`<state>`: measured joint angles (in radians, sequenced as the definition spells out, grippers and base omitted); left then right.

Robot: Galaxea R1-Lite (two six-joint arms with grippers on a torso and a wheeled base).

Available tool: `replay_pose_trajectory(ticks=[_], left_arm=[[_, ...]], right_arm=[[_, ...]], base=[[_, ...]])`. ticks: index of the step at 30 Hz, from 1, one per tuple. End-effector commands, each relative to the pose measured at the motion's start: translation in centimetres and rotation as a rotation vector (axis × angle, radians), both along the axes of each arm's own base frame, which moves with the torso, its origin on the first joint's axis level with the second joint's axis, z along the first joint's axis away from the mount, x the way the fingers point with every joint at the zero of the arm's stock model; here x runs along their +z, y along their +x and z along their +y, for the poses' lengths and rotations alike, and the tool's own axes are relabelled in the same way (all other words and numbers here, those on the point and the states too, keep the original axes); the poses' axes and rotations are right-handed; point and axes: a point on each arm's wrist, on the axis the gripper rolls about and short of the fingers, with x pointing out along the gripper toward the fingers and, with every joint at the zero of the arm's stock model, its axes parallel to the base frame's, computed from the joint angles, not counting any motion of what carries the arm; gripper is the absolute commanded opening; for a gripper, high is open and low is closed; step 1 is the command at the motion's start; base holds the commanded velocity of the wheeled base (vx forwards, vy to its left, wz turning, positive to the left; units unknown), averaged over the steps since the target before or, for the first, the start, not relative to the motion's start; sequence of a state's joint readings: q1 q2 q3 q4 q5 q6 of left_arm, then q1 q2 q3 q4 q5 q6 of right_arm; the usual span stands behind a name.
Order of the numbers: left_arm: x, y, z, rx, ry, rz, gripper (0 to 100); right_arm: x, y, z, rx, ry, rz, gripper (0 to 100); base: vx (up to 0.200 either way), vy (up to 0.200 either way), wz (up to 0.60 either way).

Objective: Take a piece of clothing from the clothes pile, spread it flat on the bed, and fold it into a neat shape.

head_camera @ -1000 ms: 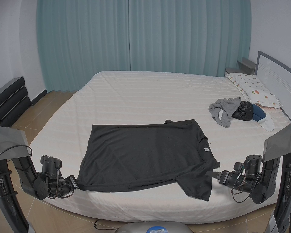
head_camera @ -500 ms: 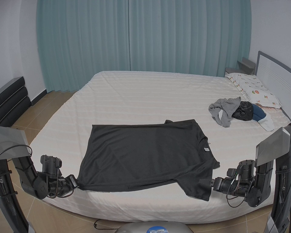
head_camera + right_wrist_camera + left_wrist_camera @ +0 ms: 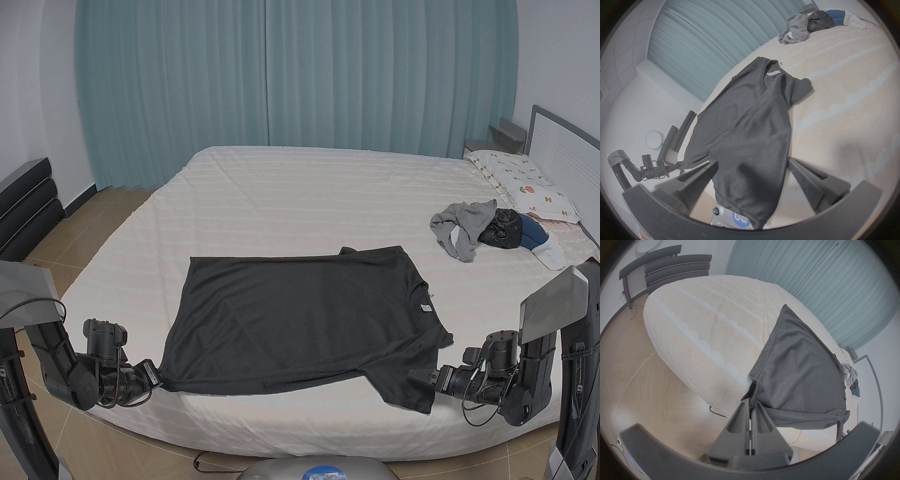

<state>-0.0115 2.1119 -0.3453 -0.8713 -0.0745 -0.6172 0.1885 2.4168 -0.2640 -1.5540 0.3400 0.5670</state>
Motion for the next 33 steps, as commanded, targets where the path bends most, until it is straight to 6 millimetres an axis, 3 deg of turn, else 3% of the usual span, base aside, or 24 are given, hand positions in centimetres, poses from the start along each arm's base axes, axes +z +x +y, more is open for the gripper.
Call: replay_pose_trajectory(ticks=[1, 8, 18, 26, 33], left_arm=[[0.0, 0.0, 0.0, 0.000, -0.001, 0.001, 0], [0.0, -0.1, 0.0, -0.001, 0.001, 0.000, 0], [0.1, -0.5, 0.0, -0.011, 0.013, 0.007, 0], [0.7, -1.2, 0.1, -0.048, 0.046, -0.003, 0], [0.9, -1.7, 0.2, -0.079, 0.083, -0.002, 0]], right_arm=[[-0.2, 0.1, -0.1, -0.002, 0.000, -0.001, 0], [0.5, -0.3, -0.6, -0.023, -0.009, -0.009, 0], [4.3, -5.4, -2.9, -0.064, -0.023, 0.020, 0], [4.1, -5.7, -3.2, -0.077, -0.041, 0.054, 0], [4.7, -7.3, -3.2, -0.062, -0.066, 0.168, 0]], base=[[0.000, 0.000, 0.00], [0.000, 0.000, 0.00], [0.000, 0.000, 0.00], [0.000, 0.000, 0.00], [0.000, 0.000, 0.00]])
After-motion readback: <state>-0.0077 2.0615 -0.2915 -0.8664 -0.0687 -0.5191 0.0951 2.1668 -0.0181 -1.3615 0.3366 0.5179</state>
